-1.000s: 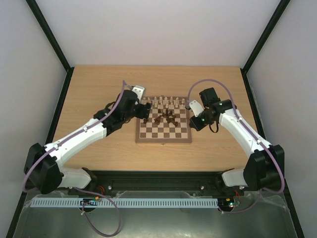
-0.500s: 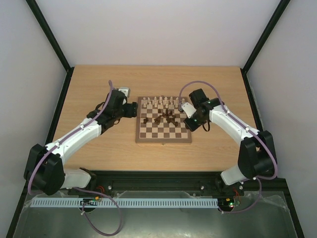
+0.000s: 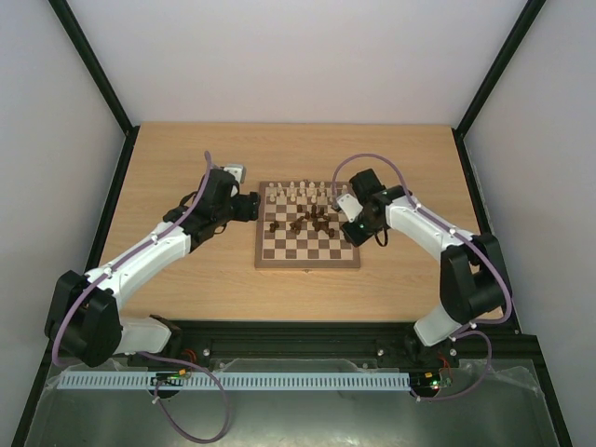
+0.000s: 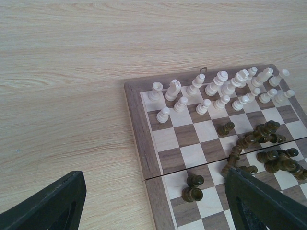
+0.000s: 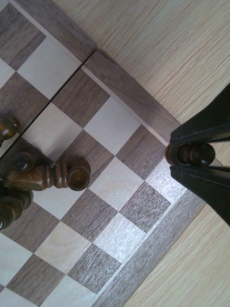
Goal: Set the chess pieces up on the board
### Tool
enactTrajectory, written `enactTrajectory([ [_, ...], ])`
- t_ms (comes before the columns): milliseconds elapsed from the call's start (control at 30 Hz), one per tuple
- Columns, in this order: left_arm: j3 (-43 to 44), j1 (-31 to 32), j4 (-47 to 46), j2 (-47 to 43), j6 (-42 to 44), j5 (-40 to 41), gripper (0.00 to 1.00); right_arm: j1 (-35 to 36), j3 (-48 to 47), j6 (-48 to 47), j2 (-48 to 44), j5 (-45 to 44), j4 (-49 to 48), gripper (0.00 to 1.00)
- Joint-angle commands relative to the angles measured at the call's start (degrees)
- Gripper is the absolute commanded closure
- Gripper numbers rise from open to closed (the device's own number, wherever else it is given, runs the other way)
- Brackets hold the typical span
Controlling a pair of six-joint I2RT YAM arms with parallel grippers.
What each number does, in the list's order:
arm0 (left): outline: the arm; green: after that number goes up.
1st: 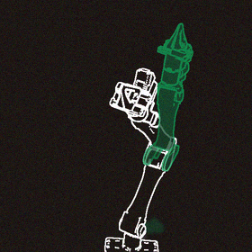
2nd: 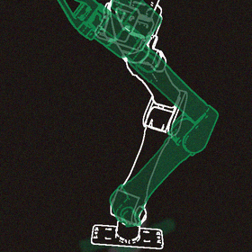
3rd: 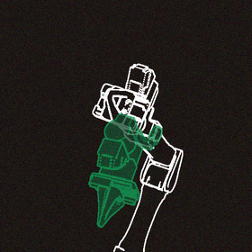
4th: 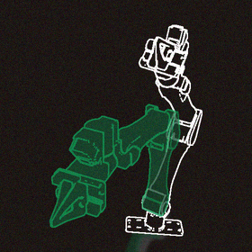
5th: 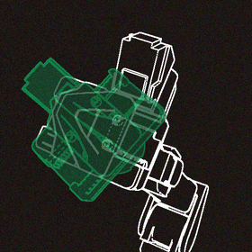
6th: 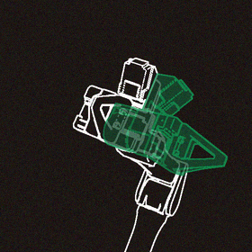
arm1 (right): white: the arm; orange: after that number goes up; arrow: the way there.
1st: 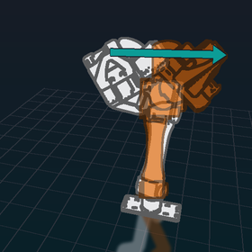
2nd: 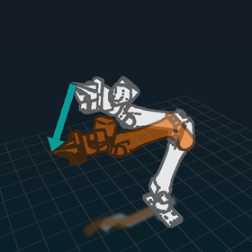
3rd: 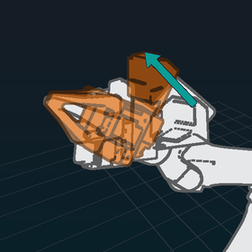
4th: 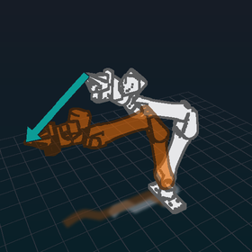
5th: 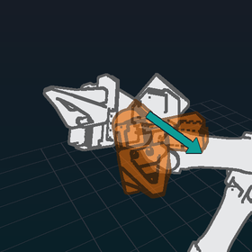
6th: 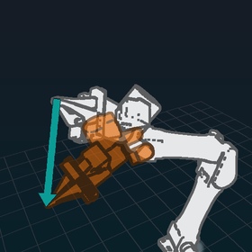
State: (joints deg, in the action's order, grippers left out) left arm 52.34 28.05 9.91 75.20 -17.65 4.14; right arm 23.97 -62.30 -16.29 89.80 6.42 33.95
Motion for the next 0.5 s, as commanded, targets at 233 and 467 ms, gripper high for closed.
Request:
enactTrajectory([
  [233, 0.6, -0.3, 0.2, -0.1, -0.4, -0.9, 0.18, 1.5, 2.0, 2.0, 3.6, -0.2, -3.2, 0.85],
  [467, 0.6, -0.3, 0.4, 0.6, -0.4, -1.2, 0.19, 1.5, 2.4, 1.9, 4.8, -0.3, -3.8, 0.83],
])
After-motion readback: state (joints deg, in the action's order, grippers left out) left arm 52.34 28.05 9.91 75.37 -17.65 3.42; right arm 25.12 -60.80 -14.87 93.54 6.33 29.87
